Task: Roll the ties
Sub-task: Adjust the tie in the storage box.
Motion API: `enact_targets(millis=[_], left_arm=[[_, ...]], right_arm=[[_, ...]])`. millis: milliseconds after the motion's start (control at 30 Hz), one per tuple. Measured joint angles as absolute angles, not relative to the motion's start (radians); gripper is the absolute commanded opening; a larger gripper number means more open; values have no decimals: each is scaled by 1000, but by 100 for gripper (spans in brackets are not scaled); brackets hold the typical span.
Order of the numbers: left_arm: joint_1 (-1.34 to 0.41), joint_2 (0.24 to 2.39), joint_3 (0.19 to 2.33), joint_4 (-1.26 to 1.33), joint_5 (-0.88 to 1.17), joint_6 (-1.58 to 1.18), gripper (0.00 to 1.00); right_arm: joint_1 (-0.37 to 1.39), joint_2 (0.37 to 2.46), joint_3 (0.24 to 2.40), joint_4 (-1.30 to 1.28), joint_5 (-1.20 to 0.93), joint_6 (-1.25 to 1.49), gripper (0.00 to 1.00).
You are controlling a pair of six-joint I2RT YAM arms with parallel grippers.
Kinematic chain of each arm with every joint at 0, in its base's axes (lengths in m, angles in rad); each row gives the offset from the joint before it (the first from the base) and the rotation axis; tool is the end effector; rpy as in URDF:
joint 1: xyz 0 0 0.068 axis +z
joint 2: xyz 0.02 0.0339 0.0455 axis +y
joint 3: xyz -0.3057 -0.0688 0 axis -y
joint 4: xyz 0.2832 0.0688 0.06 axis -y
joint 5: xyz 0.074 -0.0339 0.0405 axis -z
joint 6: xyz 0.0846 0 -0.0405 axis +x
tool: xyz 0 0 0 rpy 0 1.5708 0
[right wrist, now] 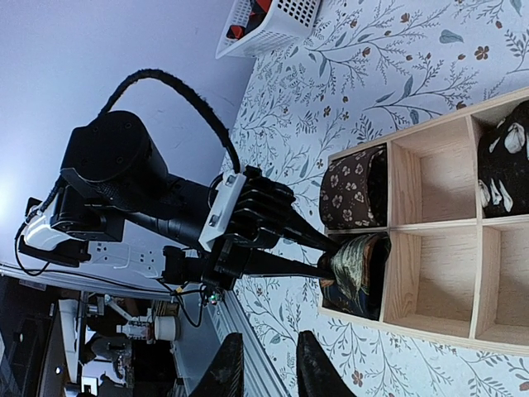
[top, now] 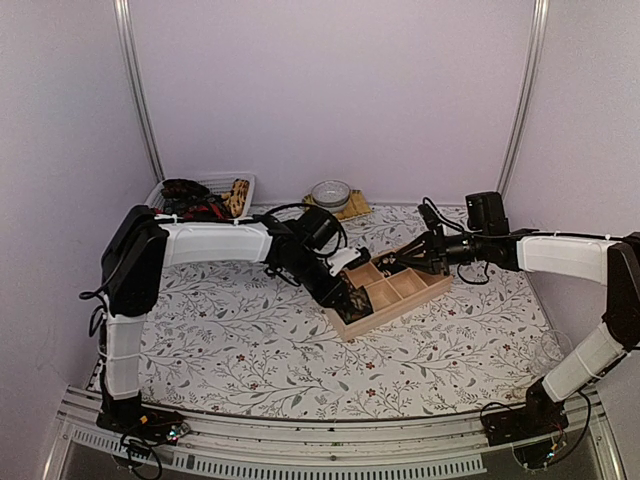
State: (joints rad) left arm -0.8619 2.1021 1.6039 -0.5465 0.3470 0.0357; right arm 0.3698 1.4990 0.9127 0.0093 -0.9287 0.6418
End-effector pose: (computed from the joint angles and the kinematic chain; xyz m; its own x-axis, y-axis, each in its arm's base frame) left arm 0.3228 -0.4206 0.1616 -0.5332 0.6732 -0.5123 0.8446 0.4588 -0.2760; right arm 0.3220 0.1975 0.2437 -0.9116 0.0311 -0.4098 -0.3702 0.3710 0.8517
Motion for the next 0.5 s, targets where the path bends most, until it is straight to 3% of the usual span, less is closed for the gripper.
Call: enact_targets(millis=[233, 500], left_arm=[[-882, 2143, 1670, -614, 291, 36, 19], [-902, 2125, 1679, -636, 192, 30, 36]], right_arm=[[363, 1499, 913, 7, -929, 632, 22], [363, 1499, 913, 2, -929, 627, 22]])
